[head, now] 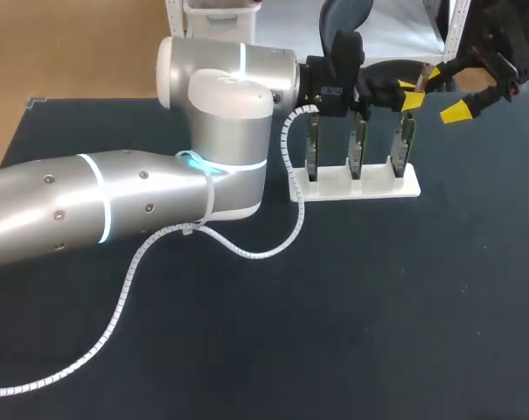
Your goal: Pick up the optical module with the left hand, and insert it into the network port with the right hand.
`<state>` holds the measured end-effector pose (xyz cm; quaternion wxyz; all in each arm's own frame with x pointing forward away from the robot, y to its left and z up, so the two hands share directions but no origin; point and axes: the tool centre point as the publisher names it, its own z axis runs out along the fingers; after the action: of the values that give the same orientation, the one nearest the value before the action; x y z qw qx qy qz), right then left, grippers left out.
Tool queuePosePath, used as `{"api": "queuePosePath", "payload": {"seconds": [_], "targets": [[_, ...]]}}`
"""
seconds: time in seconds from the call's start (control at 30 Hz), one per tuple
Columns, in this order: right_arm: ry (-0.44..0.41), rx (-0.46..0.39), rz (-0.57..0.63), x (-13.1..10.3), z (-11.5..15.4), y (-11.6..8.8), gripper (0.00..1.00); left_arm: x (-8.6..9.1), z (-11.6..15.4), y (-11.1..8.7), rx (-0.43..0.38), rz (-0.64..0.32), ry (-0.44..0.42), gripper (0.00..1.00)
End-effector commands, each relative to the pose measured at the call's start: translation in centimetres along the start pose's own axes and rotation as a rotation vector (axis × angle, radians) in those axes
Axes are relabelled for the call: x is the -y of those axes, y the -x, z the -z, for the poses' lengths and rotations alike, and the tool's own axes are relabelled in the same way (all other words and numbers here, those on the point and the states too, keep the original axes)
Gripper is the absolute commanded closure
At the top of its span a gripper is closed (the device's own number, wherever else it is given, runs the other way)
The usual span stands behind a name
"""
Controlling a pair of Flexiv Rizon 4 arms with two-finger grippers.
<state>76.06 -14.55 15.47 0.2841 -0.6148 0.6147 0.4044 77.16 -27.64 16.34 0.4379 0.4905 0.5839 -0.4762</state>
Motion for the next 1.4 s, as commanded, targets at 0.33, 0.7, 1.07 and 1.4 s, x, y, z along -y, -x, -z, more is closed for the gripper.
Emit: {"api": "queuePosePath", "payload": {"seconds": [0.33,0.7,1.07,1.4], "targets": [[-0.027,0.001,0.002,0.2,0.3,0.4,0.0,-0.1,-0.1,0.0,-0.001,-0.001,-0.001,1.0],[-0.085,0.067,0.019,1.4,1.7,2.3,0.0,-0.1,-0.1,0.0,-0.001,-0.001,-0.001,1.0],[-0.043,0.11,0.04,1.4,1.3,3.6,0.0,-0.1,-0.1,0.0,-0.001,-0.001,-0.001,1.0],[-0.031,0.112,0.059,1.4,1.1,4.4,0.0,-0.1,-0.1,0.0,-0.001,-0.001,-0.001,1.0]]}}
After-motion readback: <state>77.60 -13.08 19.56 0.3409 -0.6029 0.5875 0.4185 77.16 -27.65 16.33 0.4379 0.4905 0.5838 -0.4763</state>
